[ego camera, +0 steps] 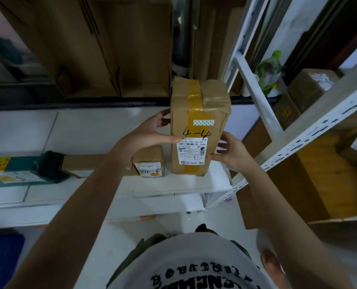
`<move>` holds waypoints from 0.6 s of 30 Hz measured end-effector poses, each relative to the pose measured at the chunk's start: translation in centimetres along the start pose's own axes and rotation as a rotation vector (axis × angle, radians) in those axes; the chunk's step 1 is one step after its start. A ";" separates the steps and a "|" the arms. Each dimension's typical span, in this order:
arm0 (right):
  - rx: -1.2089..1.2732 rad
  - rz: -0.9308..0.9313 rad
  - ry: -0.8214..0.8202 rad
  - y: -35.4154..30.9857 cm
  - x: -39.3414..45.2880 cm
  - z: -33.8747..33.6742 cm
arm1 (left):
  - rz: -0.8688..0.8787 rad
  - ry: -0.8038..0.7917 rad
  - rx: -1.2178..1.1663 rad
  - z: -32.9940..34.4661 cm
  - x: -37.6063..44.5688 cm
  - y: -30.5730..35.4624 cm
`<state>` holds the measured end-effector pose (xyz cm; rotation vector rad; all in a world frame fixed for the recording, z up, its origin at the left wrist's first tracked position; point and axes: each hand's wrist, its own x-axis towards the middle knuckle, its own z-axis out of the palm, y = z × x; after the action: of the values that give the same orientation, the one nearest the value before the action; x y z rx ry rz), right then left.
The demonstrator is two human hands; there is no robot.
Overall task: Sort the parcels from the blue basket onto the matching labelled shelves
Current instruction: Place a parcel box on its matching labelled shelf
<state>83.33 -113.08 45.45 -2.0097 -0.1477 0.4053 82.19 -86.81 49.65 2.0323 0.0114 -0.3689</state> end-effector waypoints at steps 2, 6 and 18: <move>-0.002 0.010 0.000 0.6 0.6 0.3 | -0.008 0.001 0.011 0.3 0.1 0.0; 0.018 0.015 0.015 1.4 1.3 0.5 | 0.023 0.005 0.039 0.9 0.2 -0.3; 0.038 0.012 -0.030 2.3 1.5 1.3 | 0.001 0.068 0.041 2.2 -1.0 -1.7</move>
<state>84.12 -112.64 42.55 -1.9682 -0.1456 0.4424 80.35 -87.79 47.51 2.0846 0.0446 -0.3012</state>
